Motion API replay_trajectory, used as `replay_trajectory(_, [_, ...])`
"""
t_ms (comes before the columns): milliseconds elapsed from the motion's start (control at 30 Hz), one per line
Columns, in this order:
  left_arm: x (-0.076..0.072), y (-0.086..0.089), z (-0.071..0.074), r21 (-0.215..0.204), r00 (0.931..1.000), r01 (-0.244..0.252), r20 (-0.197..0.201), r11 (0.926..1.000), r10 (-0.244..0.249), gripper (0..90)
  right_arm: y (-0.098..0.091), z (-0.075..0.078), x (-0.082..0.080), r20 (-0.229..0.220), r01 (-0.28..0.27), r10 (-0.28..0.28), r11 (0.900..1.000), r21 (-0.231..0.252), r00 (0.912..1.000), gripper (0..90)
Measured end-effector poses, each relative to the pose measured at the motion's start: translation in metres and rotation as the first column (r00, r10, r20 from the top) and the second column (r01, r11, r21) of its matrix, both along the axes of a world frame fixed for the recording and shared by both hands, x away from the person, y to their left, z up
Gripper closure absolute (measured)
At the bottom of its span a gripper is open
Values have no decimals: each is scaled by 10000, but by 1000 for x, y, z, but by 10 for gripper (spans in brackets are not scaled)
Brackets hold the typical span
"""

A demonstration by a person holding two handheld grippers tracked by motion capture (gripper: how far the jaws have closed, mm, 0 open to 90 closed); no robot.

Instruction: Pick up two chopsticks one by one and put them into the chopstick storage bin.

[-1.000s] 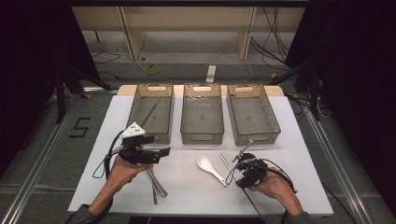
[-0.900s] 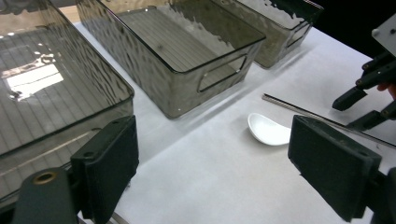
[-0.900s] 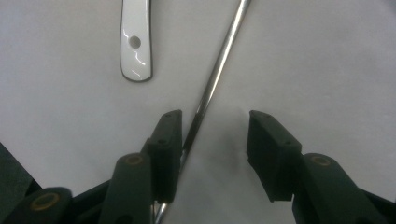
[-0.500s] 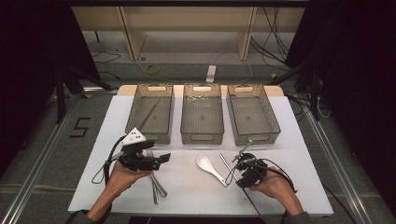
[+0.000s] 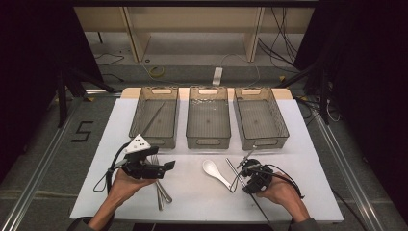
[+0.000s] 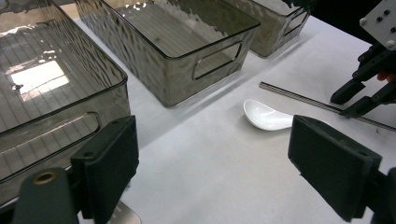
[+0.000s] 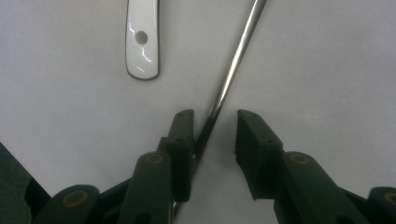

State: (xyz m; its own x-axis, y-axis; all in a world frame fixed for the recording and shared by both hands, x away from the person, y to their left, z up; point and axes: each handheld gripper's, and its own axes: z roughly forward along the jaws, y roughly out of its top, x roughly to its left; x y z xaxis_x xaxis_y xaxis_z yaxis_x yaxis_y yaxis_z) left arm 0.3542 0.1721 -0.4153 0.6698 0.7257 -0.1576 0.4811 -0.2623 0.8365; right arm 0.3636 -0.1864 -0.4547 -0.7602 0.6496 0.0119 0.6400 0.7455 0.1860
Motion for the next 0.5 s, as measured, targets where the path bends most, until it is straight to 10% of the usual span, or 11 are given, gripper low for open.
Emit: replay_trajectory(500, [0,0,1,35,10000,14,60,10000,-15,159,0,0,5,-72,89,-91,9997,-234,9999,790])
